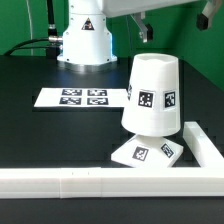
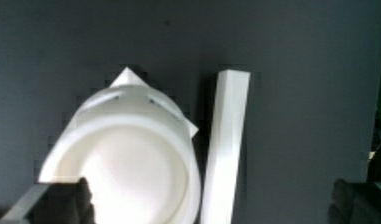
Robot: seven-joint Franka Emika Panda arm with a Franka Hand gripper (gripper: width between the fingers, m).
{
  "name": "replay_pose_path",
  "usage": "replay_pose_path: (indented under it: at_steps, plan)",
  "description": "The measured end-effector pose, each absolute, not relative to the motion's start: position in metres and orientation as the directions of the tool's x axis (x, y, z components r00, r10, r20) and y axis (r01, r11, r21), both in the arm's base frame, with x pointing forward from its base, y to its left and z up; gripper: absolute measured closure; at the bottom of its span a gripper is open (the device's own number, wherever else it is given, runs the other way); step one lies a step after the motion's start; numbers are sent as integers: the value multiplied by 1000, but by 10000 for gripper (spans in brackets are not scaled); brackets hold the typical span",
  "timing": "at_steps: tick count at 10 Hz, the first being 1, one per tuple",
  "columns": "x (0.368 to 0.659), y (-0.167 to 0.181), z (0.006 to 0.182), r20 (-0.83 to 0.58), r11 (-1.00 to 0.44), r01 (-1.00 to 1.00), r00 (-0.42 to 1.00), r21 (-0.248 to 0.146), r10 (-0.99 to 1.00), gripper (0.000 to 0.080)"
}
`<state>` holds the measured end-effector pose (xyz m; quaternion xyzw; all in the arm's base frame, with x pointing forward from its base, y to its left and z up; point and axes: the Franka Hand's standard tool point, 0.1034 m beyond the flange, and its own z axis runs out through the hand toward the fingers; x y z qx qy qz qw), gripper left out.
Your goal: Assemble lamp
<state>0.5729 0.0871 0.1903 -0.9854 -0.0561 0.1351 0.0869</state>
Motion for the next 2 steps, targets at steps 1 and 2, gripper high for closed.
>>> replay_pose_path:
  at_steps: [1,2]
  plan:
    - [568,90,200,-266,-980,81,955,-181,128,106]
    - [566,95,205,-277,-986,46,957,-157,89,101]
